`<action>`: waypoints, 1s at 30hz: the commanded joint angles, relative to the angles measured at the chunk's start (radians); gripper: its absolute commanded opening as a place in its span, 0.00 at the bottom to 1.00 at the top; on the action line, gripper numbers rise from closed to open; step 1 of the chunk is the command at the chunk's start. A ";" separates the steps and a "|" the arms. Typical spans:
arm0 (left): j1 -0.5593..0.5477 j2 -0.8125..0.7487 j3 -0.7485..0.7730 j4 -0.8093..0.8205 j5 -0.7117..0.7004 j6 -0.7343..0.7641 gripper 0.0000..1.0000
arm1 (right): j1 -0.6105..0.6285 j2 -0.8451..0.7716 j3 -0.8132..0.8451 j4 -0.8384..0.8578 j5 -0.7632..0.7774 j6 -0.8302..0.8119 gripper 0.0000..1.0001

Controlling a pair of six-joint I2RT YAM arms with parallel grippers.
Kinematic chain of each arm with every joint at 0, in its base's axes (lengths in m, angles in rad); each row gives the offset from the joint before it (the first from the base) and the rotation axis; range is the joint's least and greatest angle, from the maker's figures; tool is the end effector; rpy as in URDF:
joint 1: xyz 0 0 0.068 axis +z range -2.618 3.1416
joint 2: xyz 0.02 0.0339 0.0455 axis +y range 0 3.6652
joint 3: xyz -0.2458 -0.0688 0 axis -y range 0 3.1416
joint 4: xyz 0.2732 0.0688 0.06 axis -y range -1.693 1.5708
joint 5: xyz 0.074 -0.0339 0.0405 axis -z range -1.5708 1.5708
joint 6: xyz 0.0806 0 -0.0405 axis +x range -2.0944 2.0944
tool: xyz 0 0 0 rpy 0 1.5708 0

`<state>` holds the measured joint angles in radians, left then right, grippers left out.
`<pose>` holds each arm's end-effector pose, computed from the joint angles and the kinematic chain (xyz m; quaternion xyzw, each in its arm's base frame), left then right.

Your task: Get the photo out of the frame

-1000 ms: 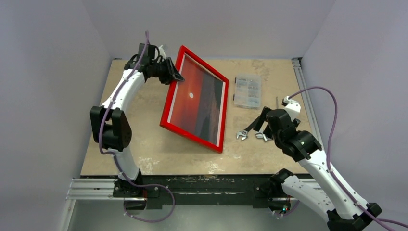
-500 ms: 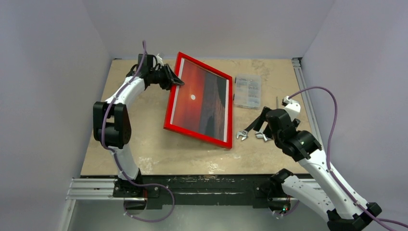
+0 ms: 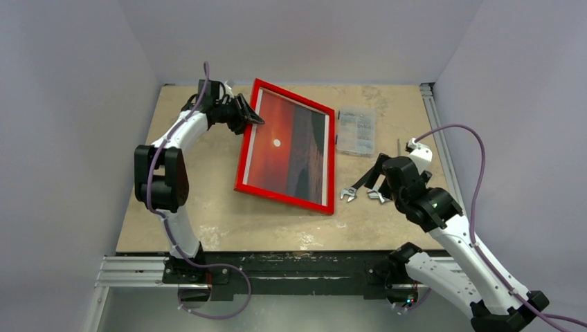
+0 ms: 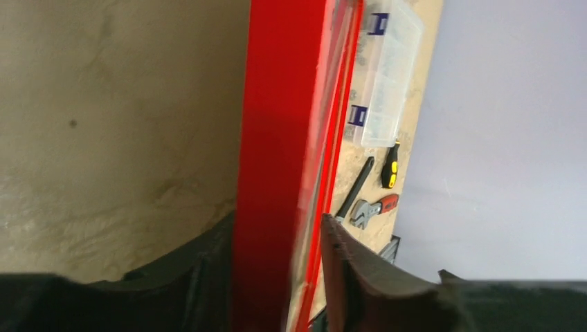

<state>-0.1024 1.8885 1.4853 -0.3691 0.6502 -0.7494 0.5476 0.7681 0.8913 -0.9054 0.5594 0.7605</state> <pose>0.4631 -0.0966 0.1986 -0.1598 0.8673 -0.4202 0.2139 0.1998 0.0717 0.2771 0.1997 0.8711 0.0224 0.4481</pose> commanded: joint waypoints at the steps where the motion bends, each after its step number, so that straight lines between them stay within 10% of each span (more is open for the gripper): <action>1: 0.017 -0.020 0.036 -0.142 -0.071 0.015 0.56 | -0.002 0.008 -0.008 0.017 0.018 0.010 0.97; 5: 0.017 -0.071 0.115 -0.288 -0.226 0.110 0.80 | -0.002 0.030 -0.010 0.045 -0.040 -0.034 0.98; 15: 0.022 -0.206 0.185 -0.392 -0.390 0.207 0.84 | 0.001 0.250 -0.076 0.239 -0.375 -0.114 0.96; 23: 0.018 -0.225 0.139 -0.292 -0.173 0.151 0.78 | 0.018 0.414 -0.108 0.359 -0.448 -0.054 0.60; 30: -0.017 -0.225 0.130 -0.257 -0.100 0.128 0.78 | 0.075 0.527 -0.132 0.425 -0.422 -0.005 0.60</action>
<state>-0.0937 1.6844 1.6226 -0.6861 0.4877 -0.6083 0.5930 1.2522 0.7696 -0.5465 0.1337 0.7132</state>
